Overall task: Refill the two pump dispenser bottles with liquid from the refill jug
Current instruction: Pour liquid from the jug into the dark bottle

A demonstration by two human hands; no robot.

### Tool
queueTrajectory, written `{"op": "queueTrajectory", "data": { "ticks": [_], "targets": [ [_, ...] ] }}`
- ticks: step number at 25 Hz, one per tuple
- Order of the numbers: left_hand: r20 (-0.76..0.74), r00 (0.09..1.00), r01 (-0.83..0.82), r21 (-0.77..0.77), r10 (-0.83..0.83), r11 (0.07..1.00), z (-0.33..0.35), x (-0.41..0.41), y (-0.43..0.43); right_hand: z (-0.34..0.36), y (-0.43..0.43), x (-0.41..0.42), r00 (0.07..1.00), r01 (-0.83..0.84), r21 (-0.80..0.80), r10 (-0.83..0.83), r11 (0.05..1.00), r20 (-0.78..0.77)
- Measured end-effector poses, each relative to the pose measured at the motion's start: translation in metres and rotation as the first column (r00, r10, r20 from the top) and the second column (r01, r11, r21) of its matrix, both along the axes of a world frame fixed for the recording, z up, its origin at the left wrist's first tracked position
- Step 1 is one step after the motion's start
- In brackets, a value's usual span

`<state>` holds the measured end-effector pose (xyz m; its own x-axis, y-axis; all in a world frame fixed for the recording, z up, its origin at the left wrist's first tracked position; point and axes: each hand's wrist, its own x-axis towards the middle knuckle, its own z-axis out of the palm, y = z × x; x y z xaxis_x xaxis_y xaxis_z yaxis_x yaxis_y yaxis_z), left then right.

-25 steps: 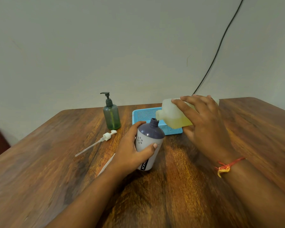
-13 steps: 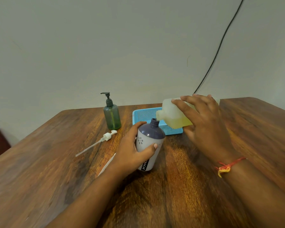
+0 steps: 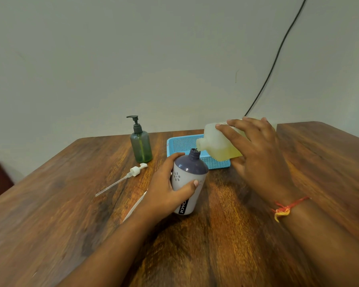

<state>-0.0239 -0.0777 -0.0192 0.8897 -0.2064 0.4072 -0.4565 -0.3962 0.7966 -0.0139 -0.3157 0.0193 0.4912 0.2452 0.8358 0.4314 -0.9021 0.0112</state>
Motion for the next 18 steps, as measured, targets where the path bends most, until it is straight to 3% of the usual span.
{"op": "queueTrajectory", "data": {
  "ticks": [18],
  "targets": [
    [-0.014,1.0,0.004,0.006,-0.004,1.0,0.0006,0.0006,0.0013,0.0003,0.0003,0.0009,1.0,0.004,-0.012,-0.004,1.0,0.027]
  ]
}}
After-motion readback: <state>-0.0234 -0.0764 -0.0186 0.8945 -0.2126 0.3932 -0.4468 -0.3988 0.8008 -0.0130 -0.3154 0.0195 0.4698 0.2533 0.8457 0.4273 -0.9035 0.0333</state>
